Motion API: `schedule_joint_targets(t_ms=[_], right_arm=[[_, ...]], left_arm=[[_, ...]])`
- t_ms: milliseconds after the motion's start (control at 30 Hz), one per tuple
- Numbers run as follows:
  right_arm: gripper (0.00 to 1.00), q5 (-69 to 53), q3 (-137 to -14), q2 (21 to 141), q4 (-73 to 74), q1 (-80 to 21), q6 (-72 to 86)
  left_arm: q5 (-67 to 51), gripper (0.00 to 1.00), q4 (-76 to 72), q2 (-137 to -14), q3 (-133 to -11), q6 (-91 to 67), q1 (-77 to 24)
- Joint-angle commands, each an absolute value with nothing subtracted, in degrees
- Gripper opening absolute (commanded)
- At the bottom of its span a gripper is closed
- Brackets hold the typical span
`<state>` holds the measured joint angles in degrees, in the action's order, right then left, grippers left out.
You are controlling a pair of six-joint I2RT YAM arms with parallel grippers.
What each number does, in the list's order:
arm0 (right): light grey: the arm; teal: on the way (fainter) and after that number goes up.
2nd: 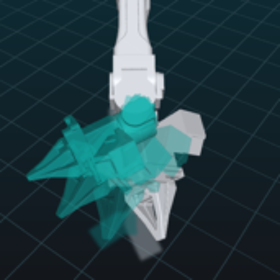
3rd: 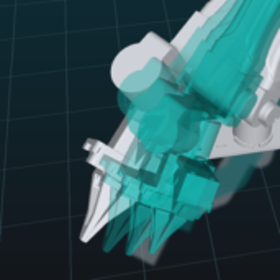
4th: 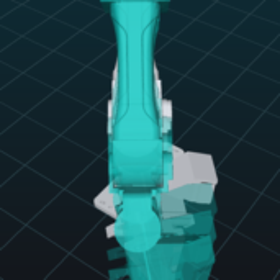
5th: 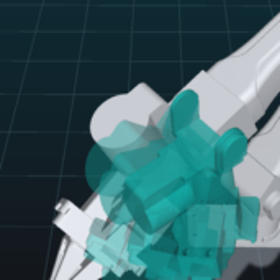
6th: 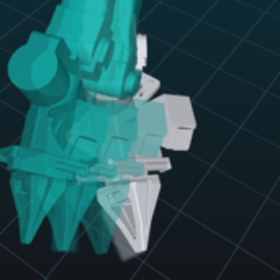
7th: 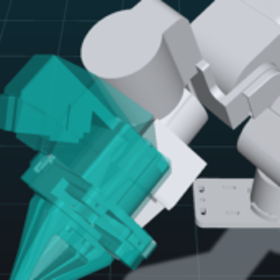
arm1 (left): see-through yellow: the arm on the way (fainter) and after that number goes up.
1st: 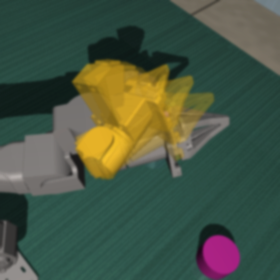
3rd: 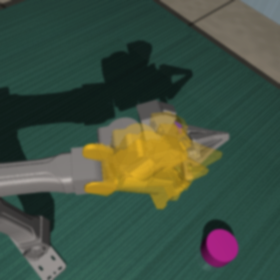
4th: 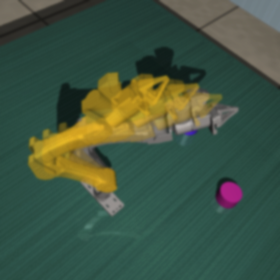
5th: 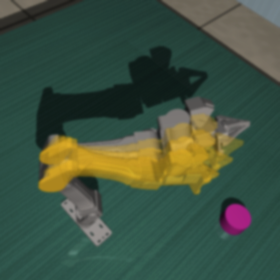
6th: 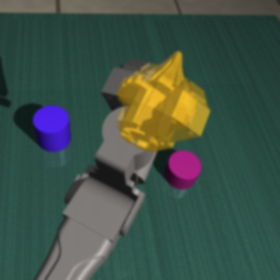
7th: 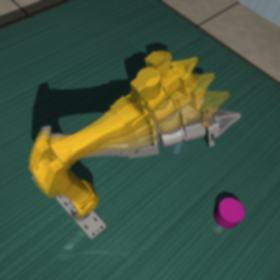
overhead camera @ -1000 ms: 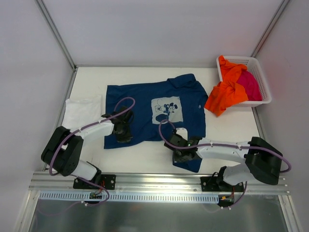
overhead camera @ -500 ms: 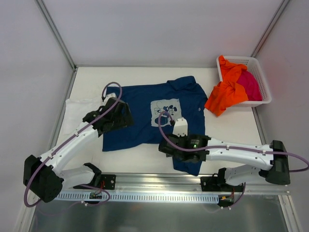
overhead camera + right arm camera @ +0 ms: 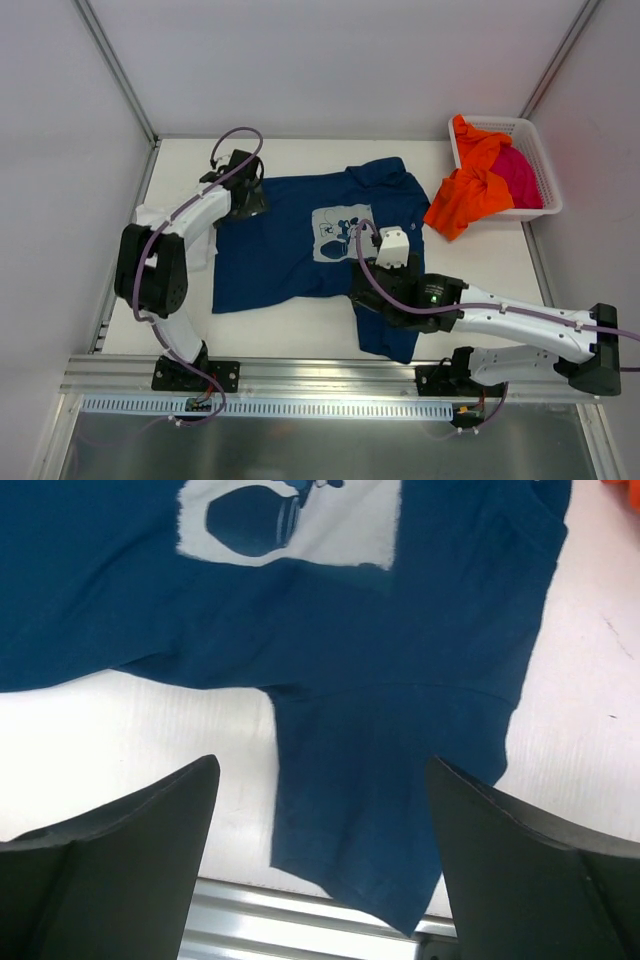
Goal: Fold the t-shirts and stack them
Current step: Flatten out the tshirt
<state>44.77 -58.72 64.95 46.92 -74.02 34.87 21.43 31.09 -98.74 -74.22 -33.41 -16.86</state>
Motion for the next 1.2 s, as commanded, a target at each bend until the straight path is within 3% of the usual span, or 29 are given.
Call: schedule_joint_targets(t_ms=[0, 667, 1033, 1167], right_arm=[[0.87, 45.5, -55.8, 60.6, 44.2, -72.3, 32.8], [0.87, 43.5, -44.7, 52.1, 41.4, -69.5, 35.5], [0.70, 42.5, -42.5, 49.5, 40.7, -69.2, 36.4], [0.58, 42.5, -42.0, 48.2, 40.7, -68.7, 36.4]], left_arm=[[24.1, 0.98, 30.7, -104.3, -82.1, -31.2, -16.3], [29.8, 0.87, 31.2, -122.8, -101.9, -26.7, -10.7], [22.0, 0.80, 34.4, -129.8, -110.7, -28.1, -6.4], [21.0, 0.80, 35.4, -131.1, -112.8, -27.8, -6.2]])
